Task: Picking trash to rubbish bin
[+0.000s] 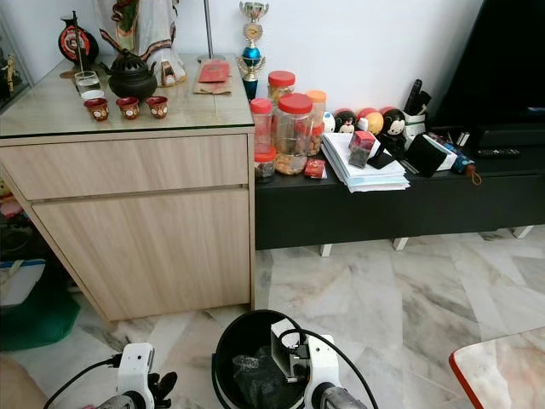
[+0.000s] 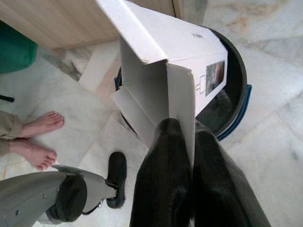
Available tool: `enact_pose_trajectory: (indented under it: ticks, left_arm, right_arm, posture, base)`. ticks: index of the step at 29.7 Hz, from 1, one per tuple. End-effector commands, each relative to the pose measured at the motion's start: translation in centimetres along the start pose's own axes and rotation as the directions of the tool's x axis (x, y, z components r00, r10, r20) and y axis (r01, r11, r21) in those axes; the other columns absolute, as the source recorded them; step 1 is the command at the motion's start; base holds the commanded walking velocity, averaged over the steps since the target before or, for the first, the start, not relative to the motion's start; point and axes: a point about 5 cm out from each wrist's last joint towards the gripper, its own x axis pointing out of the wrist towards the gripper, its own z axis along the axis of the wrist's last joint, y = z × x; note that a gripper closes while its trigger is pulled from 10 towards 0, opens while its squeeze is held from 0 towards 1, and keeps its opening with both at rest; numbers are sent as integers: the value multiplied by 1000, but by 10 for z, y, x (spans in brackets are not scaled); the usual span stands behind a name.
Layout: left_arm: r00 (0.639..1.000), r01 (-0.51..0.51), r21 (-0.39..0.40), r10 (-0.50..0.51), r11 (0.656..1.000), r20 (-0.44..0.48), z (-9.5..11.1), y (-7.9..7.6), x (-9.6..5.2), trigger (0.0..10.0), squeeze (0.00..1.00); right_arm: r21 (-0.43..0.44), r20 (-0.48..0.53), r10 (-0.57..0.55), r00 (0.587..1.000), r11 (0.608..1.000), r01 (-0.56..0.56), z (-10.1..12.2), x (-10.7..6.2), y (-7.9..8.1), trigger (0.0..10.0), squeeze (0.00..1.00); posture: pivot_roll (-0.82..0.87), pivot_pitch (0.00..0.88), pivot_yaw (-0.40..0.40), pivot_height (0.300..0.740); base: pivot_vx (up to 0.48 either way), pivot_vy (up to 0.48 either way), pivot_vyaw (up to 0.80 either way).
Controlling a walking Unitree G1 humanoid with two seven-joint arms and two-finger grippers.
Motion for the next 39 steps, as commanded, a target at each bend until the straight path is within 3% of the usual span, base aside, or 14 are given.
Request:
enact_pose_trajectory:
  ticks: [1,8,15,18,21,22,23,25,26,39]
  left_arm:
    - [998,48,40,-49,998,29,10,-5,3,10000,0]
    - [977,198,157,-208,967,46,27,-20,7,10000,0]
    - [977,198,157,-208,967,46,27,-20,7,10000,0]
    - [962,262,214,-273,941,24,30,-32,10,10000,0]
    - [960,268,217,-279,938,21,30,-33,10,10000,0]
    - [960,269,218,-280,938,20,30,-33,10,10000,0]
    - [960,270,218,-281,938,19,30,-33,10,10000,0]
    - [960,270,219,-281,938,18,30,-33,10,10000,0]
    - [959,272,219,-283,937,17,29,-33,10,10000,0]
    - [956,284,223,-293,932,9,29,-34,10,10000,0]
  right_arm:
    - [-5,8,8,1000,1000,-8,6,1,1,10000,0]
    - [-16,5,14,1000,1000,-14,7,1,2,10000,0]
    - [-16,5,14,1000,1000,-14,7,1,2,10000,0]
    - [-36,9,38,999,999,-37,9,4,8,10000,0]
    - [-38,11,43,999,998,-42,10,4,9,10000,0]
    - [-37,11,43,999,998,-42,10,4,9,10000,196]
    - [-37,11,43,999,998,-42,10,4,8,10000,553]
    - [-36,11,43,999,998,-43,10,4,8,10000,553]
    - [-35,11,43,999,998,-43,10,4,8,10000,1000]
    - [-34,18,34,999,999,-34,11,3,6,10000,1000]
  posture:
    - [56,0,-59,740]
    - [54,0,-58,740]
    - [54,0,-58,740]
    - [51,0,-51,740]
    - [51,0,-52,740]
    - [51,0,-52,740]
    - [54,0,-54,740]
    - [54,0,-54,740]
    - [54,0,-54,740]
    - [53,0,-57,740]
  base:
    - [0,0,0]
    - [0,0,0]
    - [0,0,0]
    - [0,0,0]
    - [0,0,0]
    - [0,0,0]
    - [0,0,0]
    - [0,0,0]
    - [0,0,0]
    - [0,0,0]
